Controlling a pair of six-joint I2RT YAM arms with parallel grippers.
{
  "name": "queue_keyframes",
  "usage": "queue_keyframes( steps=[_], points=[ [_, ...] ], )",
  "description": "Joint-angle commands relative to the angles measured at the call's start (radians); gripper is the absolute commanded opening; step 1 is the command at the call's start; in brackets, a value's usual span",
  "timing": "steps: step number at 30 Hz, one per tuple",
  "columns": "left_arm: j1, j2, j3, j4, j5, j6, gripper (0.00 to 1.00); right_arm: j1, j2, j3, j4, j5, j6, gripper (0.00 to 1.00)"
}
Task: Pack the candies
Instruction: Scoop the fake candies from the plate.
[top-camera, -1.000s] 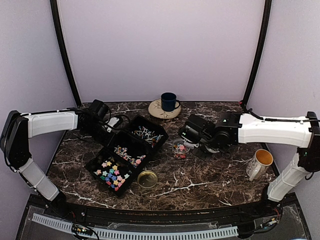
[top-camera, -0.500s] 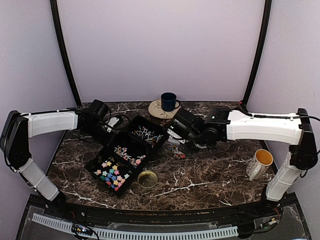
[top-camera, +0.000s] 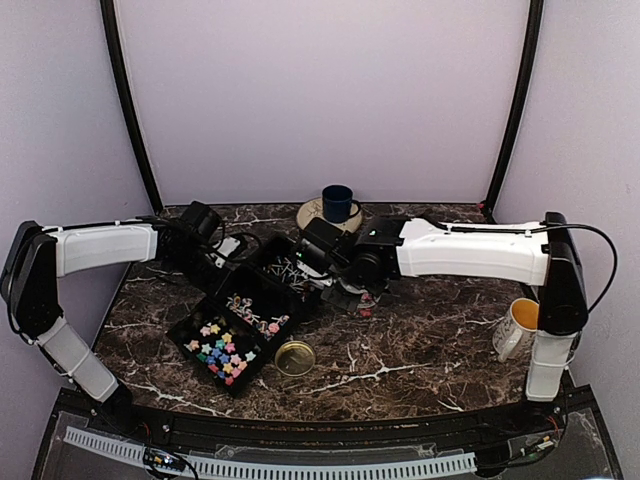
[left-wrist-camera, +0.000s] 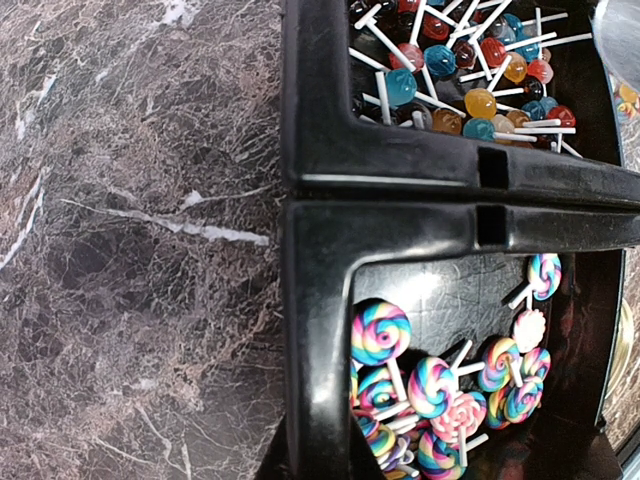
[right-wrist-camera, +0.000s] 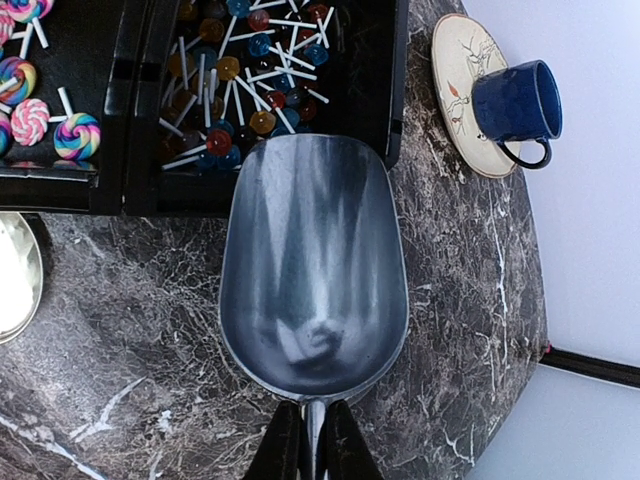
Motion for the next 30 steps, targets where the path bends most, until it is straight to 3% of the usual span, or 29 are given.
queue_keyframes(
  steps=[1,21,30],
  points=[
    [-0.01,-0.045,0.047,0.028,0.018,-0.002,0.0,0.008,0.064,0.077,-0.071,0.058,-0.008,0.0],
    [-0.037,-0.043,0.049,0.028,-0.018,0.003,0.0,0.014,0.376,0.408,-0.202,0.108,-0.062,0.0],
    [-0.038,-0.048,0.046,0.039,0.0,0.002,0.0,0.007,0.379,0.339,0.032,-0.016,-0.107,0.0]
  ],
)
